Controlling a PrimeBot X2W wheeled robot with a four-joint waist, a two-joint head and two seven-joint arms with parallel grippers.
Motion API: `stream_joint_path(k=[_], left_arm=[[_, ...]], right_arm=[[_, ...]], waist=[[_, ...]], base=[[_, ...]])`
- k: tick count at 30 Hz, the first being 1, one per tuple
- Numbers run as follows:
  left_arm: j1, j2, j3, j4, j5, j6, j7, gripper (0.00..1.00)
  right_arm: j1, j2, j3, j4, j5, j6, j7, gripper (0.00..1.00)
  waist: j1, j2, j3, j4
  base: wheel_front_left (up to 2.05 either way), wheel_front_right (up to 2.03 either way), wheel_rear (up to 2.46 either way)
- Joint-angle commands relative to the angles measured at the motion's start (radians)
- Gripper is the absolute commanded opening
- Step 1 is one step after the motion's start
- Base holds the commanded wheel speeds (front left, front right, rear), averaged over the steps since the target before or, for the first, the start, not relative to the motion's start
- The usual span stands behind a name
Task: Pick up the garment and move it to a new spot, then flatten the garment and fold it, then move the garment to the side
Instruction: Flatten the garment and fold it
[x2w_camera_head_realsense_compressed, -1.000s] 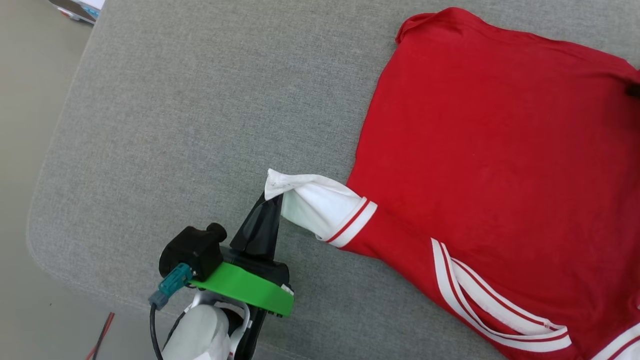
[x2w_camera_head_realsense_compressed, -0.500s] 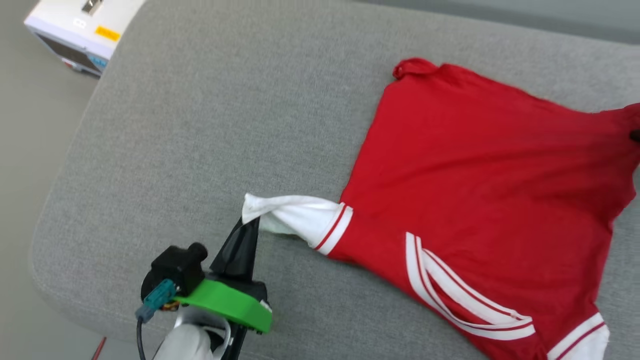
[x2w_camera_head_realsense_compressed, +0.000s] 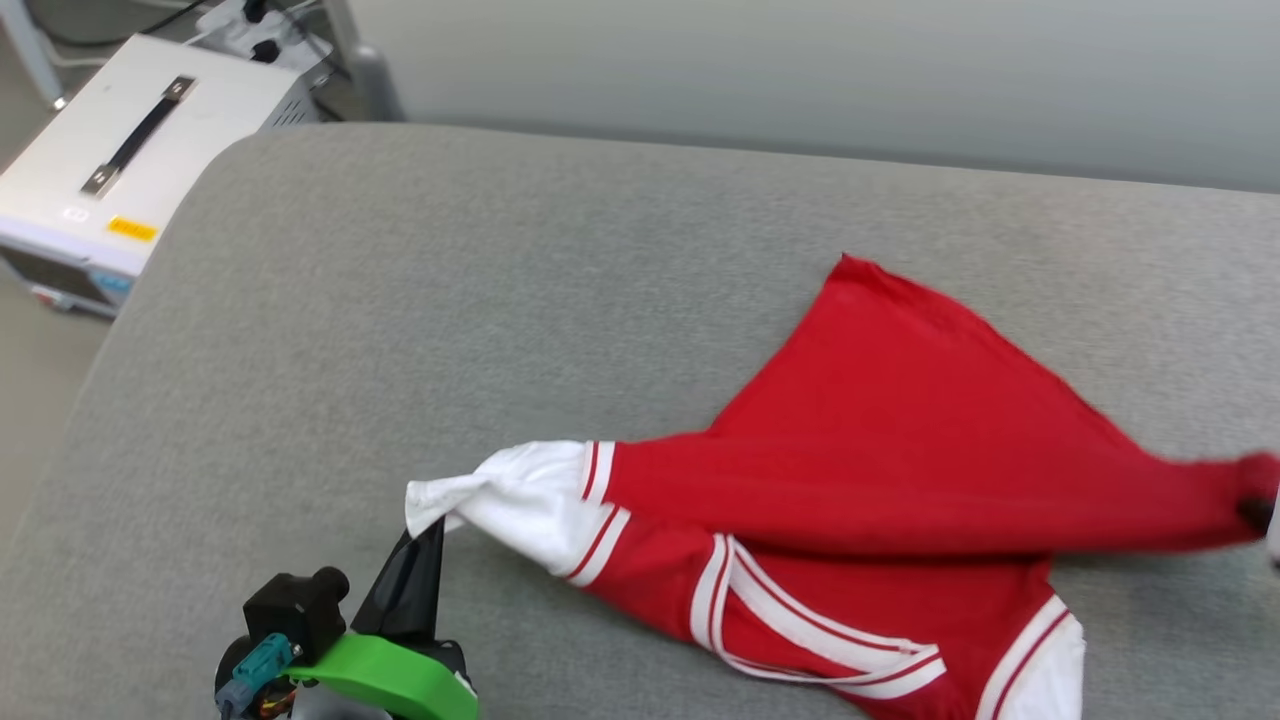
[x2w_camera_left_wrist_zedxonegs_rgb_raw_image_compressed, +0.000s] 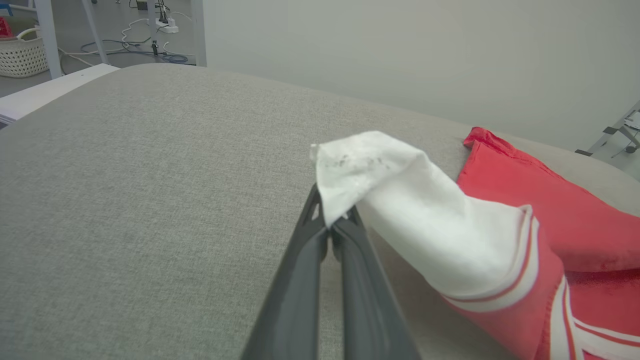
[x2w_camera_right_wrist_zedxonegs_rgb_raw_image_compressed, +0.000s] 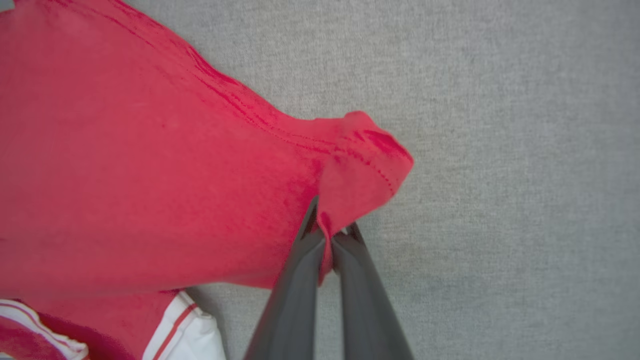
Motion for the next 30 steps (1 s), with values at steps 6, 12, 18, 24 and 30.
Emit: stream_joint_path(k=[6,12,18,24,30], left_arm=[[0.035,0.025,0.018,0.004,-0.016,0.022,0.02,0.0],[0.047,0.047,0.018,0.004,-0.007,0.037,0.041,0.0],[0.053,0.05,0.015,0.009,-0.009,0.046,0.051,0.0],[0.048,0.051,0.008,0.015,-0.012,0.048,0.054,0.0],[0.03,0.048,-0.006,0.011,-0.01,0.048,0.057,0.0]], right_arm=[[0.284,0.123,-0.09,-0.159,-0.014,-0.001,-0.033,0.0],[0.491,0.264,-0.125,-0.278,-0.039,-0.001,-0.074,0.0],[0.598,0.34,-0.114,-0.315,-0.035,-0.001,-0.15,1.0],[0.574,0.35,-0.087,-0.353,-0.06,-0.001,-0.482,1.0],[0.457,0.301,-0.06,-0.324,-0.097,-0.001,-0.773,1.0]], waist=[[0.0,0.0,-0.065,-0.126],[0.0,0.0,-0.062,-0.163],[0.0,0.0,-0.061,-0.178],[0.0,0.0,-0.058,-0.174],[0.0,0.0,-0.042,-0.158]], base=[[0.0,0.0,0.0],[0.0,0.0,0.0],[0.0,0.0,0.0],[0.0,0.0,0.0],[0.0,0.0,0.0]])
